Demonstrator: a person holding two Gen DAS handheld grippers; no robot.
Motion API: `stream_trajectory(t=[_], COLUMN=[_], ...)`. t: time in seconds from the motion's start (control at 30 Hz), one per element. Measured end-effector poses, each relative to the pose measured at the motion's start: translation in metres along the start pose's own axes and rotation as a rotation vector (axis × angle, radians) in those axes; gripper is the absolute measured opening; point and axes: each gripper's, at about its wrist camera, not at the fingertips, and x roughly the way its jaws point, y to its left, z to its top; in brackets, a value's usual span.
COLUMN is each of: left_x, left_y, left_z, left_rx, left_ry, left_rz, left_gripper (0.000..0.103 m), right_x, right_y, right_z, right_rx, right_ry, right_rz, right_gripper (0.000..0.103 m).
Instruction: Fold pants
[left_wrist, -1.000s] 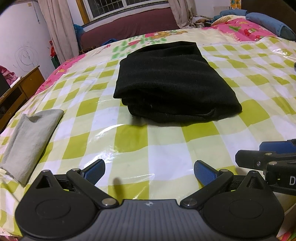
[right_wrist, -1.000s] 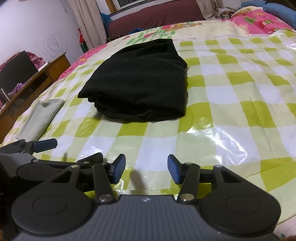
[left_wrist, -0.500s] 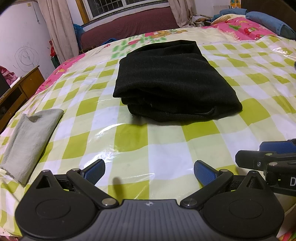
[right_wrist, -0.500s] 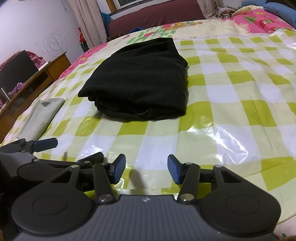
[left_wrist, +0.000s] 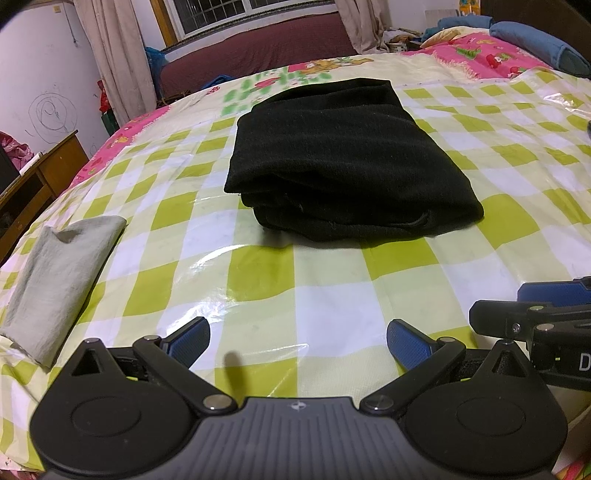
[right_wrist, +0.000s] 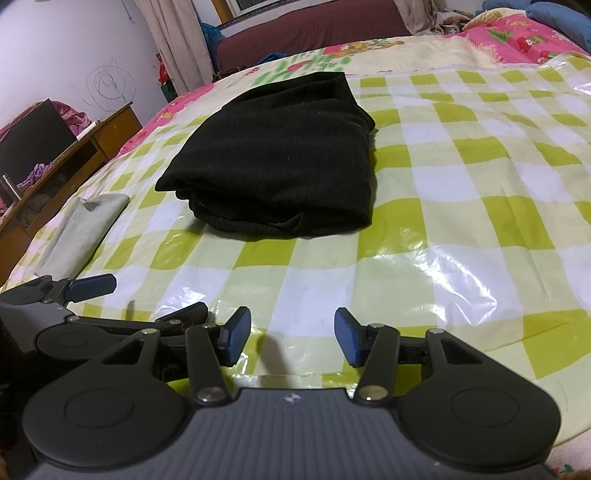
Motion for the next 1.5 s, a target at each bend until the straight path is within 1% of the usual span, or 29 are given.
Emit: stream_trajectory(t=[1.5], left_x=[0.0003], left_y=[-0.0004], left_z=[0.0007], left_rx=[0.001], left_ry=[0.002], left_rz=[-0.001], left_gripper=[0.103], right_x=[0.0015], right_y=[-0.0013], right_z=[0.0], right_rx=[0.003], right_ry=[0.01], right_rz=[0.008], right_gripper=[0.051])
